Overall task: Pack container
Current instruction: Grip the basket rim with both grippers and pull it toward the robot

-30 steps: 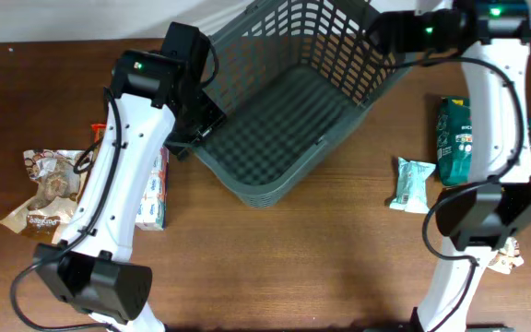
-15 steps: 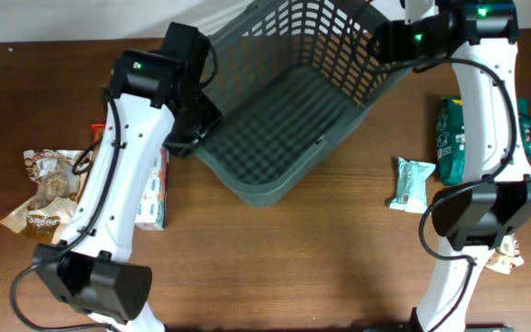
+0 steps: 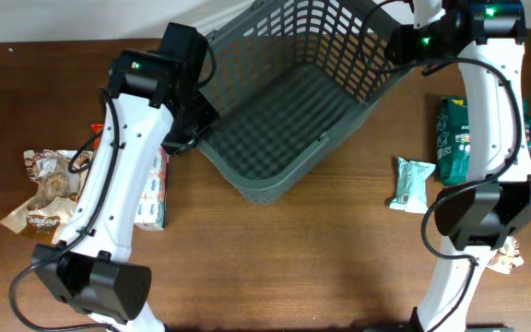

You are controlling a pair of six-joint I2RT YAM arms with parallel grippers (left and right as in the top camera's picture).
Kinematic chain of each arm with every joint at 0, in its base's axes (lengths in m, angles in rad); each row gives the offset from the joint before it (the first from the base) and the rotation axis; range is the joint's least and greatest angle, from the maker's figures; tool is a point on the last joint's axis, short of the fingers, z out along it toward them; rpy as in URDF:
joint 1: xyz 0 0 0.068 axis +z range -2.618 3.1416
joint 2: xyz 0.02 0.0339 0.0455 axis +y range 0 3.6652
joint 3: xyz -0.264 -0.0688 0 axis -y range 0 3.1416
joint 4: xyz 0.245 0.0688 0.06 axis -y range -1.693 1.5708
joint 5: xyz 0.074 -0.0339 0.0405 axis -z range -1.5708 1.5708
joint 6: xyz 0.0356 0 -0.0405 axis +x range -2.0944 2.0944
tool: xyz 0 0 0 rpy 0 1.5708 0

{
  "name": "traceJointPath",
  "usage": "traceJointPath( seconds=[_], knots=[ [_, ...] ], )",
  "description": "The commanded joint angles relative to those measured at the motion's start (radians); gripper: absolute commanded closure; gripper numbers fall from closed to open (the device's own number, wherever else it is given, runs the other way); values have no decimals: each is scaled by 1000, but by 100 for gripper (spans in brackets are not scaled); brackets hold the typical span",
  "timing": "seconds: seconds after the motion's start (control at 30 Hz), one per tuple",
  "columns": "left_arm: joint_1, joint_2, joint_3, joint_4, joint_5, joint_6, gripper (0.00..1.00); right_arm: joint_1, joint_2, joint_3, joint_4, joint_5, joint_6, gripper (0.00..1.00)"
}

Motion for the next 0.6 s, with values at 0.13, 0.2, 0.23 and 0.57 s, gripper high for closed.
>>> traceJointPath(
  seconds=[0.13,0.2,0.23,0.57],
  knots=[
    [34,9,10,12,-24,75,98,23,-48,18,-42,-24,-1,60],
    [51,9,10,12,-23,101,98,23,-52,19,-55,-24,-1,61],
    [59,9,10,12,-23,116,98,23,-53,19,-63,-24,-1,63],
    [149,9,10,29,-23,263,98,23,-67,19,-152,-24,-1,67]
  ],
)
